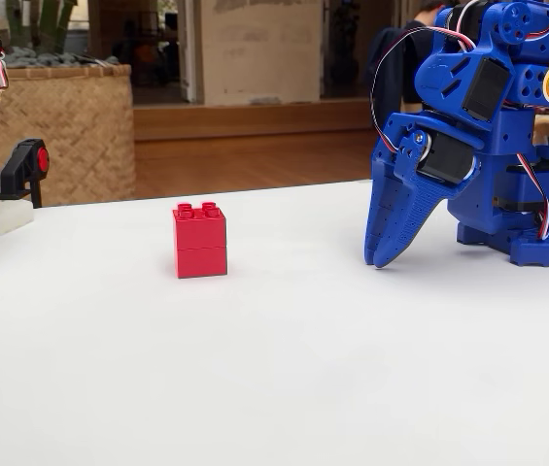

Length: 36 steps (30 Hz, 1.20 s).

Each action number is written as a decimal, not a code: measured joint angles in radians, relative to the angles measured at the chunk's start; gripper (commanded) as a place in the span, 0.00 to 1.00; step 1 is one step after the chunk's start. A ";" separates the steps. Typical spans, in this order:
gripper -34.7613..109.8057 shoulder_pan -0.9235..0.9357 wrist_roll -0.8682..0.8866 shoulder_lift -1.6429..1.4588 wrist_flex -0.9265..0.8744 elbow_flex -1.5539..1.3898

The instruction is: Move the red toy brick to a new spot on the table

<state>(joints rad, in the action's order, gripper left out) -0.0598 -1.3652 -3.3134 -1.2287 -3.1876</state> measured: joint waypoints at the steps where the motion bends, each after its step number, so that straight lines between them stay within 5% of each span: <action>1: 0.24 -0.002 0.000 0.000 0.000 0.000; 36: 0.24 -0.075 0.127 0.000 0.002 0.000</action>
<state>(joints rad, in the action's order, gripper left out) -0.1350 -1.2379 -3.3134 -1.2272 -3.1876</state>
